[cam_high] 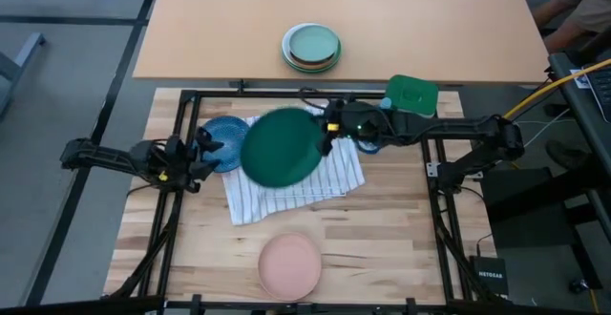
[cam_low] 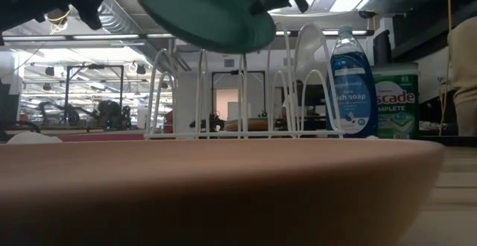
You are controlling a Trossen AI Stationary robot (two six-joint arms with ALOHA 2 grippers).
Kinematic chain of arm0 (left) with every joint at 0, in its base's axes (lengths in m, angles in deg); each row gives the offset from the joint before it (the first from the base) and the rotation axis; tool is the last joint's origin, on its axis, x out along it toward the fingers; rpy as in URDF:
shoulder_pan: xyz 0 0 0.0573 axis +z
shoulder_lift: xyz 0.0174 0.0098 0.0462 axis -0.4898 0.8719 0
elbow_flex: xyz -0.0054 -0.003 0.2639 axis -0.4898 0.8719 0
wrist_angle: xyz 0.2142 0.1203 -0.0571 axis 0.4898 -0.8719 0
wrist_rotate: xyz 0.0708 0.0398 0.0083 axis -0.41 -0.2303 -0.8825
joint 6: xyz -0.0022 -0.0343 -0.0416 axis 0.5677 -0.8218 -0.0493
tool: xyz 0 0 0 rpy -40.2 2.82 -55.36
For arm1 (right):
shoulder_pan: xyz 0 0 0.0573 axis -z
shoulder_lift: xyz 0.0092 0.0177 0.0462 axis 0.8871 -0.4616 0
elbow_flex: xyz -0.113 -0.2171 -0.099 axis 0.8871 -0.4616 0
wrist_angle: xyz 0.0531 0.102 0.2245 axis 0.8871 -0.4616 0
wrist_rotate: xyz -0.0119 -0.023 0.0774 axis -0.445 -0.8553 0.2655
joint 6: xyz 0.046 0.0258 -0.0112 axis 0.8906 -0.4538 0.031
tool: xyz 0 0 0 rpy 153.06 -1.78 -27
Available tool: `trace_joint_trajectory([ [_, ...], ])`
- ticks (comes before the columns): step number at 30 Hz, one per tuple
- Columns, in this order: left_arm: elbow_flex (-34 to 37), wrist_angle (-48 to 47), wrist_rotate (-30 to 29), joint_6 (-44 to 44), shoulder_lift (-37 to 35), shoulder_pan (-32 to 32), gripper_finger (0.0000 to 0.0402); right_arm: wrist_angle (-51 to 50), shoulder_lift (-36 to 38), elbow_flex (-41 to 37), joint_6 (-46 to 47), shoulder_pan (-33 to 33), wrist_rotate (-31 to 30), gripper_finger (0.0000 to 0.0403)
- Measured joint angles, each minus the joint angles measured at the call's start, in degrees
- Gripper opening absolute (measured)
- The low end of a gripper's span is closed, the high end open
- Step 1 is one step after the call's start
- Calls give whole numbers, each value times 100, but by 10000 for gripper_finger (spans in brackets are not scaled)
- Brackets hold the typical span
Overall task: Sort dishes
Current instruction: Put the green plate in the dish rack
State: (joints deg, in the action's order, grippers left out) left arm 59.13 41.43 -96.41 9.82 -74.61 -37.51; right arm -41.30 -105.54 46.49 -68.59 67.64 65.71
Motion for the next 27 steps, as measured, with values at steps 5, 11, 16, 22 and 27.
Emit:
trace_joint_trajectory([
  [5, 0, 336, -728, 967, -2, 0, 225, 375, 9, 2, -235, 168, -750, 7],
  [11, 0, 427, -1570, 1789, 50, 0, 225, 1307, -39, 0, -716, 219, -1258, 7],
  [16, 0, 588, -1700, 1943, 225, 4, 225, 1859, -239, 0, -1062, 217, -1492, 7],
  [22, -1, 1083, -1917, 2354, 518, 38, 225, 2822, -711, 0, -1370, 216, -1637, 7],
  [27, -4, 1332, -2505, 2536, 703, 235, 225, 3625, -1093, 0, -1683, 205, -1638, 7],
])
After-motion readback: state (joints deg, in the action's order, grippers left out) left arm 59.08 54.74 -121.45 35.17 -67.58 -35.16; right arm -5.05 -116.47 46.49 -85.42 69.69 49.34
